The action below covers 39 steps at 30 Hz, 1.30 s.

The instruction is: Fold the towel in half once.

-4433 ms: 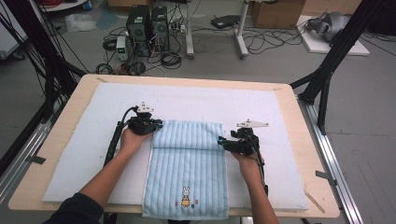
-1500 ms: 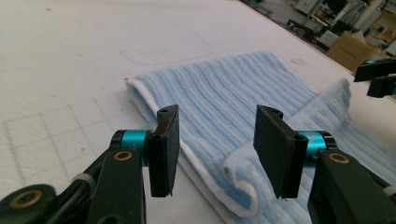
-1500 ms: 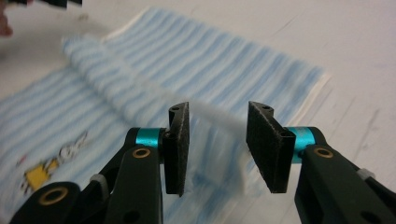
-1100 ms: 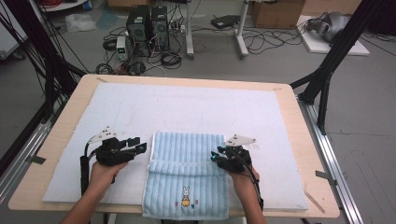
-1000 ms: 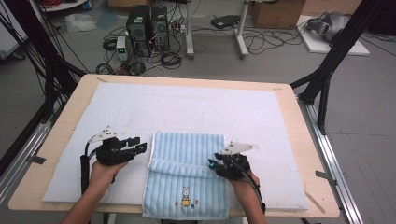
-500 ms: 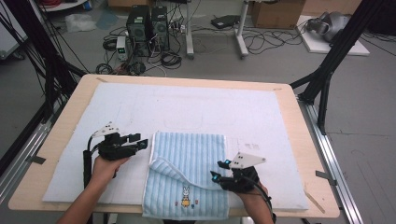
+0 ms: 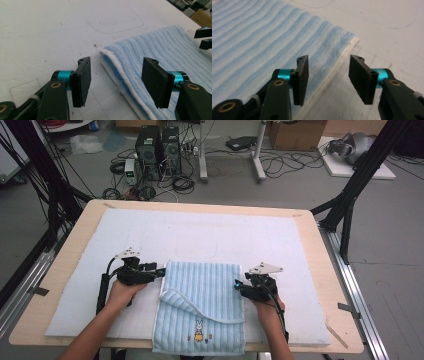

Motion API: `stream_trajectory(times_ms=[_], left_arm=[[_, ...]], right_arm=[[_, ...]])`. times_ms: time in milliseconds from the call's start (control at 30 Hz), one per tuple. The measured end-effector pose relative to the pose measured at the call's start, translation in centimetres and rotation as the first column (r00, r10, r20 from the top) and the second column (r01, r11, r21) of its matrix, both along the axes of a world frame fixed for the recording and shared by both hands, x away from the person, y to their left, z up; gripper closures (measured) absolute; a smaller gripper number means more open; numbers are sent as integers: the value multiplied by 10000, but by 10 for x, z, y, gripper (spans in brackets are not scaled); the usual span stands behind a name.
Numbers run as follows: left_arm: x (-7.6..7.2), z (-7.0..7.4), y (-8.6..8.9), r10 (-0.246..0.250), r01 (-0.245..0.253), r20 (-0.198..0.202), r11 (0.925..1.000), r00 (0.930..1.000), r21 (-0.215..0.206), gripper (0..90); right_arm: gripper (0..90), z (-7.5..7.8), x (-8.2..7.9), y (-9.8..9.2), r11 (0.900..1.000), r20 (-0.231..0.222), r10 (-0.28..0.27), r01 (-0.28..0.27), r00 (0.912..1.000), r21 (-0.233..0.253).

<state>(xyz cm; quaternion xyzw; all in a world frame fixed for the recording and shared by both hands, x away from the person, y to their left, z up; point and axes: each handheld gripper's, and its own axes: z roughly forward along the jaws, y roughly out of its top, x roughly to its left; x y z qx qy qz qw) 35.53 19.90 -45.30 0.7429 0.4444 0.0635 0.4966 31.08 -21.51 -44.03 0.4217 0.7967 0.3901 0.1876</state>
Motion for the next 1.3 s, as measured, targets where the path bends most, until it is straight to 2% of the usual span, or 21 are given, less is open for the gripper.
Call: stream_trajectory(times_ms=[67,133,167,200,267,333,367,400,467,500,567,600,667,700,767,867,933,1100,1167,1300], left_arm=[[3,1,-5,-271,271,-32,9995,9996,148,412],[4,-1,-14,-606,609,-68,9967,9981,538,412],[3,0,-18,-782,777,16,9929,9969,903,411],[3,0,-21,-953,930,152,9892,9953,1133,391],[1,1,-25,-1067,1016,271,9840,9939,1462,366],[0,1,-27,-1012,918,449,9799,9938,1770,396],[-1,1,-27,-998,879,527,9773,9936,1925,473],[-1,1,-27,-982,853,574,9772,9935,1944,534],[-1,1,-28,-1424,1303,526,9737,9884,1871,726],[-2,1,-29,-1497,1355,582,9708,9870,1980,759],[-3,1,-31,-1549,1411,569,9704,9863,1958,815],[-3,1,-30,-1578,1442,556,9699,9859,1964,826],[-1,1,-28,-1514,1424,402,9747,9877,1725,839],[0,1,-28,-1345,1282,333,9804,9903,1494,843],[3,2,-26,-1101,1049,394,9877,9931,1161,851],[9,2,-24,-797,753,507,9936,9955,844,852],[13,1,-24,-753,727,288,9938,9967,838,852],[25,9,-26,-549,511,547,9963,9970,693,852],[30,11,-26,-337,309,622,9985,9975,447,851],[43,13,-29,-181,134,631,9972,9978,738,849]], right_arm=[[539,0,5,1,10000,-19,-50,50,10000,3],[556,-2,9,1,10000,-221,-11,11,9998,16],[566,-4,11,3,10000,-363,53,-53,9993,-5],[574,-6,12,4,9998,-498,149,-156,9986,-134],[583,-8,14,5,9997,-634,240,-246,9977,-92],[601,-8,15,4,9997,-665,241,-244,9975,-33],[618,-8,15,4,9997,-666,234,-237,9975,-25],[637,-8,15,4,9997,-660,223,-226,9976,-32],[747,-7,14,5,9989,-703,466,-465,9964,27],[773,-7,13,6,9985,-681,541,-540,9962,27],[811,-7,12,7,9980,-717,638,-636,9954,55],[828,-7,12,7,9975,-737,700,-694,9948,106],[840,-7,13,6,9970,-744,770,-758,9943,185],[842,-8,13,6,9970,-687,769,-759,9947,172],[845,-7,14,7,9973,-559,731,-726,9958,101],[846,-6,17,7,9977,-454,670,-667,9967,83],[846,-5,20,7,9982,-418,581,-575,9974,149],[845,-3,32,5,9988,-323,408,-399,9986,295],[845,-2,36,5,9990,-324,323,-313,9990,329],[845,-1,45,6,9994,-240,151,-144,9996,305]])
